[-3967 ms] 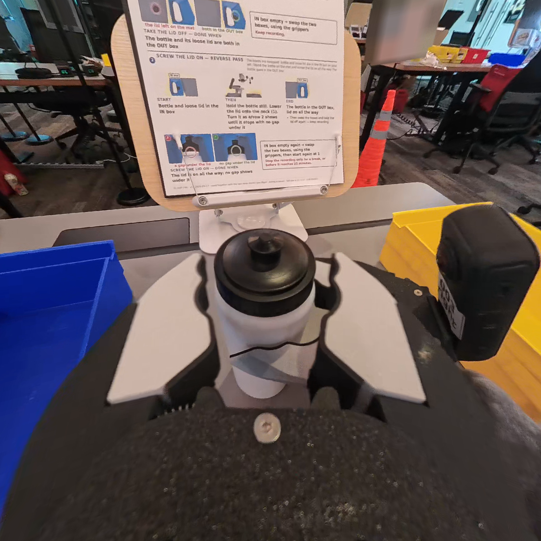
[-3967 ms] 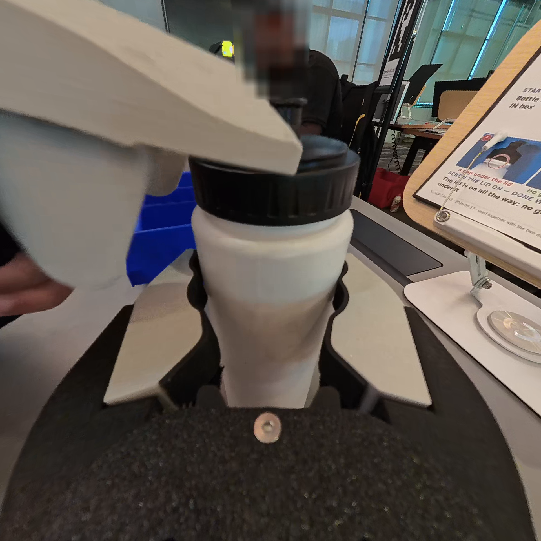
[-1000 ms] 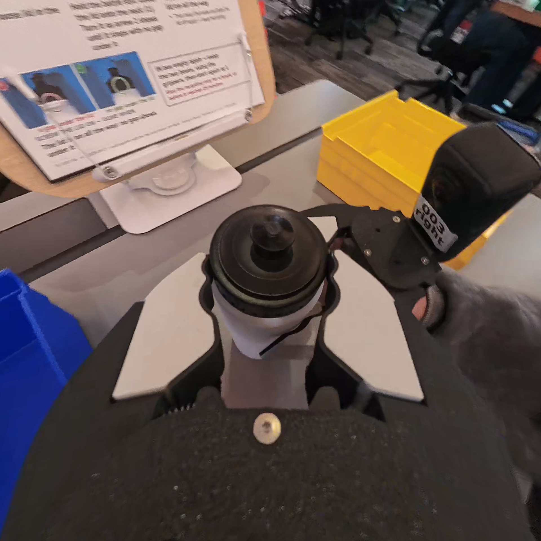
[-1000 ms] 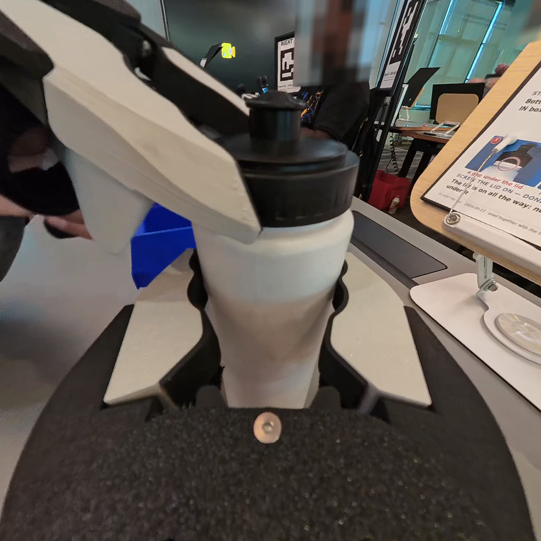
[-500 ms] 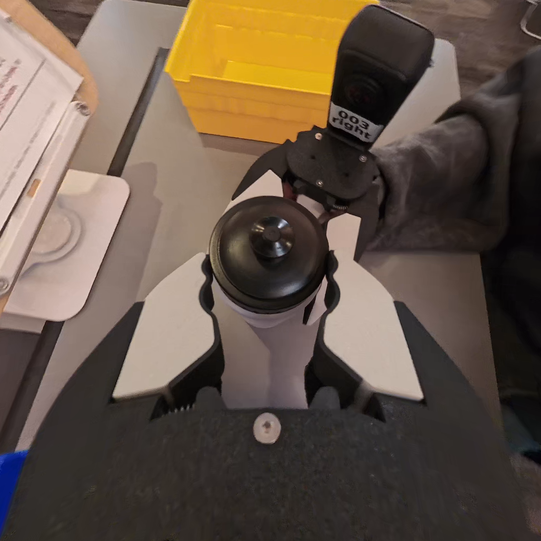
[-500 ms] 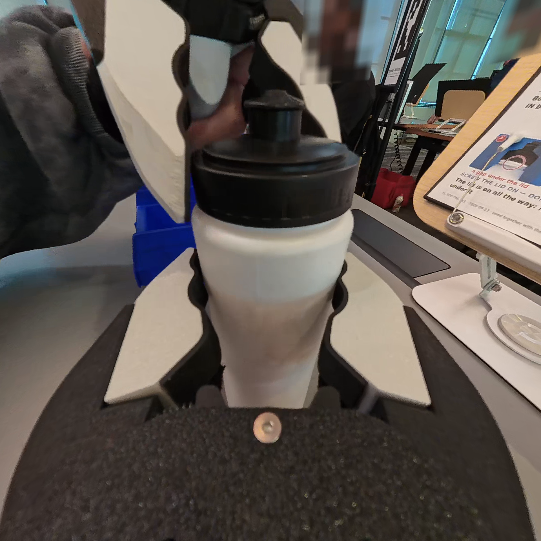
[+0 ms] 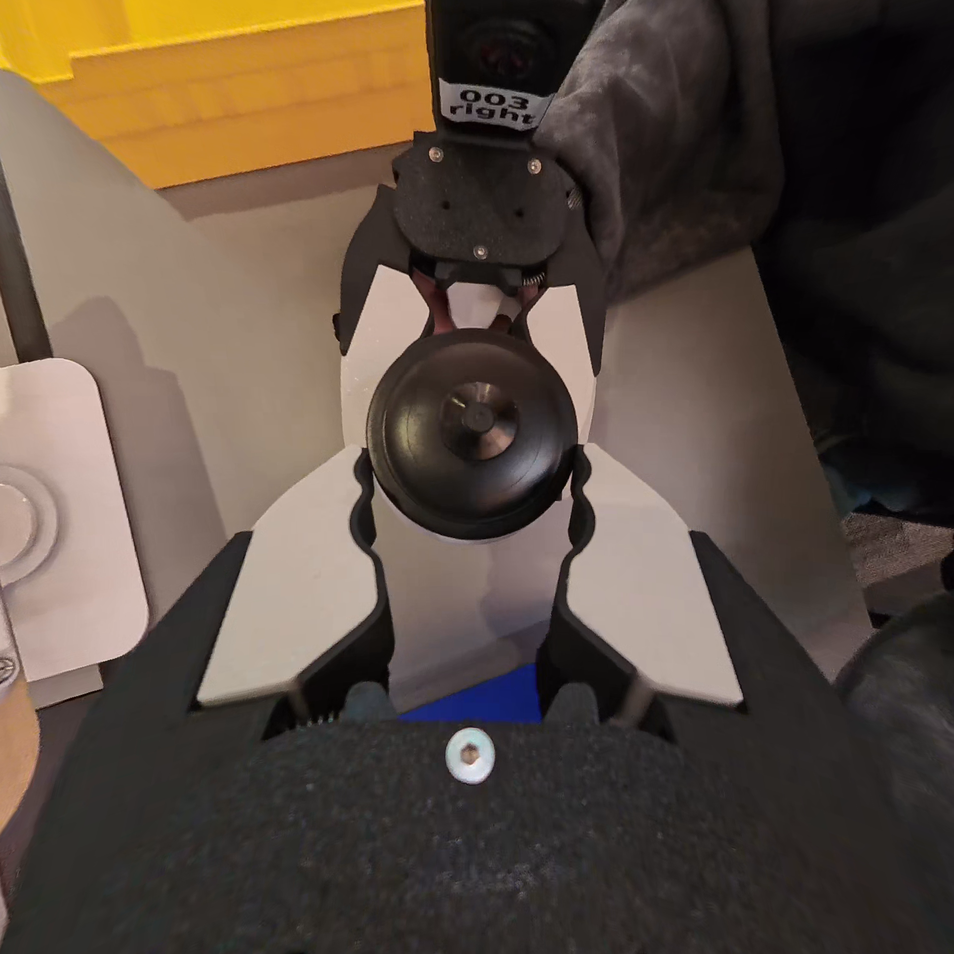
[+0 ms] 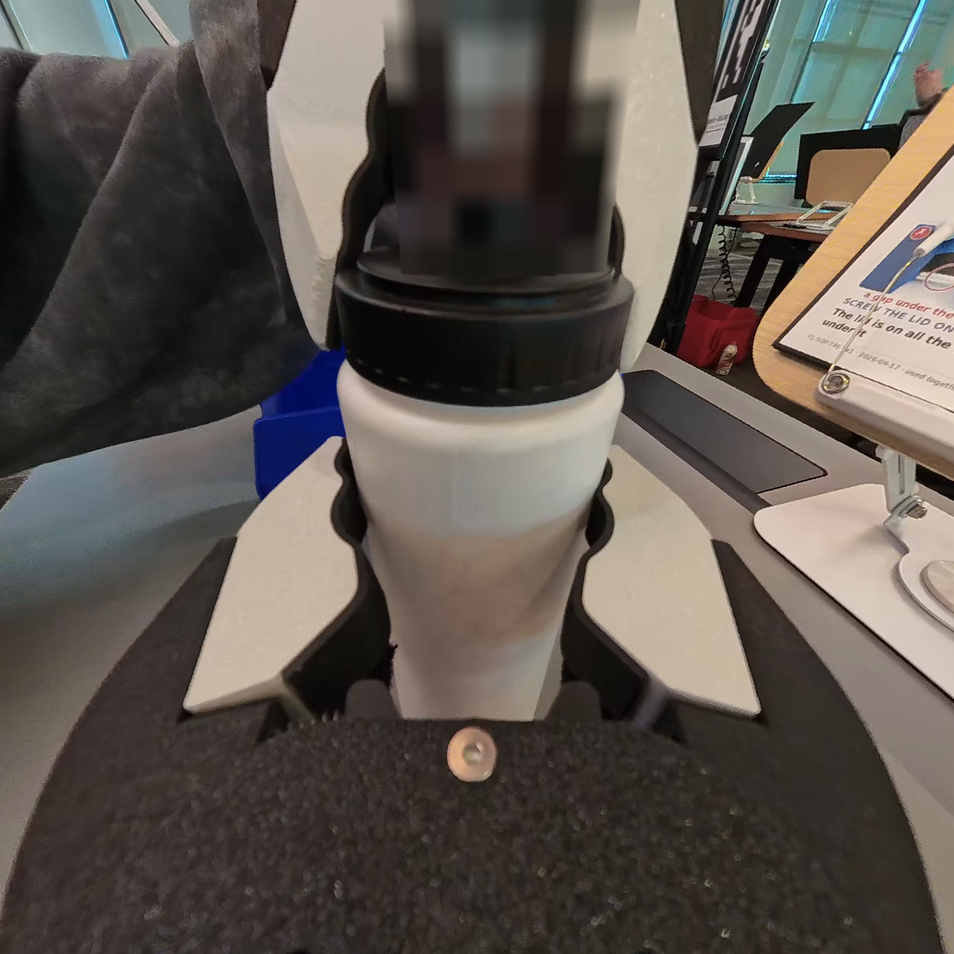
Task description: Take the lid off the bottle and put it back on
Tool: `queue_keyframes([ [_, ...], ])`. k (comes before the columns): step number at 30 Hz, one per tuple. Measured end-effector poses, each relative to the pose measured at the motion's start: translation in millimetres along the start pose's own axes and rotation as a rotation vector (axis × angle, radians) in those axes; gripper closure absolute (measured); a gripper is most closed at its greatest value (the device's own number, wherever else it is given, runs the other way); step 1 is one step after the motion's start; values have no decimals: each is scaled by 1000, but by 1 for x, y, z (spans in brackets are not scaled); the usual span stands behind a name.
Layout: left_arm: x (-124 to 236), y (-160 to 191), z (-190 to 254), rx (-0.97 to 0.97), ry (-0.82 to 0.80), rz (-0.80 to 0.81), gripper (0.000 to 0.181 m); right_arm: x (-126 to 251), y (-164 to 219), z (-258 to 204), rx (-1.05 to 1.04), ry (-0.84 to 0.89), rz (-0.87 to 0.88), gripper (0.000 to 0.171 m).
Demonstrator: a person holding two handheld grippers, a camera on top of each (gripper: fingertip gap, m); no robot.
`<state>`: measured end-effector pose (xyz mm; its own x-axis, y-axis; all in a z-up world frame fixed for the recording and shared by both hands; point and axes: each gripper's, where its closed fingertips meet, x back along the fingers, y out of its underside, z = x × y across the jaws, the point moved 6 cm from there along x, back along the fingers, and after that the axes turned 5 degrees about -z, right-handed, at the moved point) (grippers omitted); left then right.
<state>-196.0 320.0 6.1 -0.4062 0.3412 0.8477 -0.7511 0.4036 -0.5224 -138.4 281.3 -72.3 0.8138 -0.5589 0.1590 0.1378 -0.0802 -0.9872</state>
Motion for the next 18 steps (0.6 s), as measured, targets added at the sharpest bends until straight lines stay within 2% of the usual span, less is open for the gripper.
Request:
queue_keyframes([
  [4, 1, 2, 11, 117, -91, 41, 107, -2, -1, -4, 24, 17, -7, 85],
  [7, 10, -1, 25, 224, -210, 118, 92, -1, 0, -2, 3, 34, 9, 85],
  [9, 20, -9, 32, 292, -377, 260, 89, 0, 0, -1, 3, 37, 16, 85],
  [11, 29, -15, 34, 422, -602, 433, 87, 0, 0, -2, 8, 47, 18, 85],
  [13, 30, -20, 42, 570, -758, 575, 84, -1, 0, -3, 15, 53, 22, 85],
  [15, 22, -23, 51, 683, -895, 625, 81, -1, 1, -3, 16, 57, 26, 85],
  [18, 10, -21, 60, 840, -1139, 609, 83, -2, 1, -1, 14, 60, 28, 85],
])
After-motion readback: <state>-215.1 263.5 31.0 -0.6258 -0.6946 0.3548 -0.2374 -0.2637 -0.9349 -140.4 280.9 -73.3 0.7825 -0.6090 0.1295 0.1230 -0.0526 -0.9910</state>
